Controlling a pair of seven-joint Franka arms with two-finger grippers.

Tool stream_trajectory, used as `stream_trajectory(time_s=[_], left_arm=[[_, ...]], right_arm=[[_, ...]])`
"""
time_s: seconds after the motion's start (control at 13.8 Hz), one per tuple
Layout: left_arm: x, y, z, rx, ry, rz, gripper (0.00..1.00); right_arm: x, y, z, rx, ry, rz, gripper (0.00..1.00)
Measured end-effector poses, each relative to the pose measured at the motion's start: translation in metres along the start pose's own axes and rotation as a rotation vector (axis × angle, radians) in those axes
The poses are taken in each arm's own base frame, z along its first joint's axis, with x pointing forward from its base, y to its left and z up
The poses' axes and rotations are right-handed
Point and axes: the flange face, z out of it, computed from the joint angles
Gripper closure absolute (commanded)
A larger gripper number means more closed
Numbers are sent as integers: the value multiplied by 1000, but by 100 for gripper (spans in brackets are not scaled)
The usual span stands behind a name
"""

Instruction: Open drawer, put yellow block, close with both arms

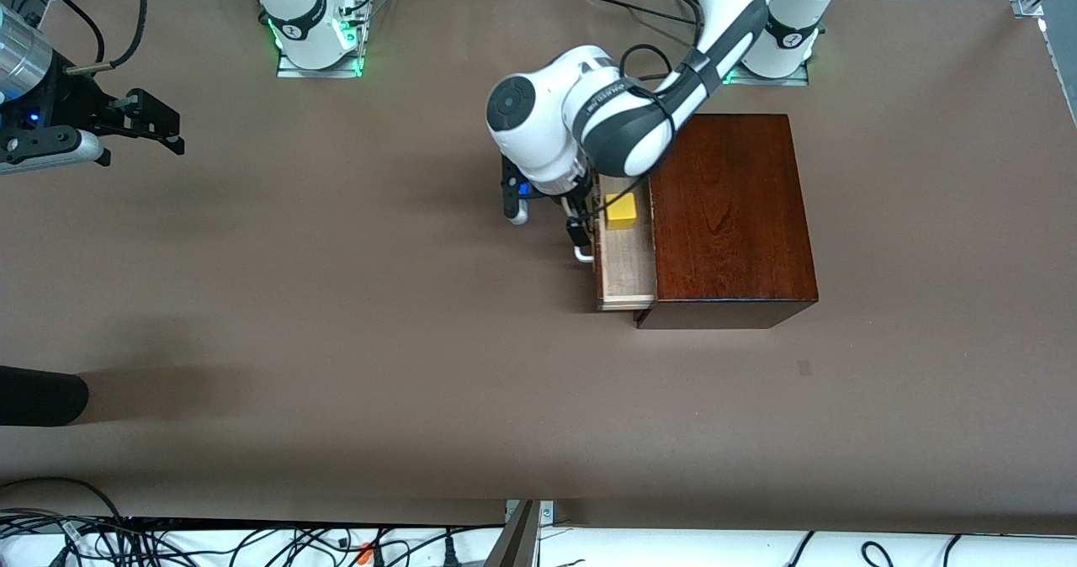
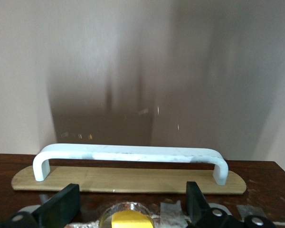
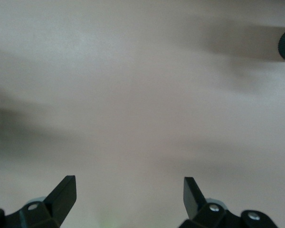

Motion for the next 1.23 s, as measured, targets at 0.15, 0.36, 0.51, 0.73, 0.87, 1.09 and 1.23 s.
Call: stream_trajectory(time_s=[0.15, 0.36, 0.51, 0.73, 0.87, 1.09, 1.23], left_arm=[[-13, -9, 8, -22, -41, -6, 0], [-29, -24, 15, -39, -65, -14, 0], [-44, -37, 20, -59, -79, -29, 0], [-54, -45, 24, -74, -85, -35, 0], [-53, -45, 24, -72, -82, -36, 0], [-45, -43, 6, -38, -30, -102, 0], [-26, -24, -25, -4, 29, -222, 0]], right_arm=[[0, 0, 0, 0, 0, 0, 0], [0, 0, 0, 0, 0, 0, 0], [0, 0, 0, 0, 0, 0, 0], [0, 0, 0, 0, 0, 0, 0], [0, -2, 0, 0, 0, -3, 0], [0, -3, 0, 0, 0, -4, 0], [0, -3, 0, 0, 1, -4, 0]])
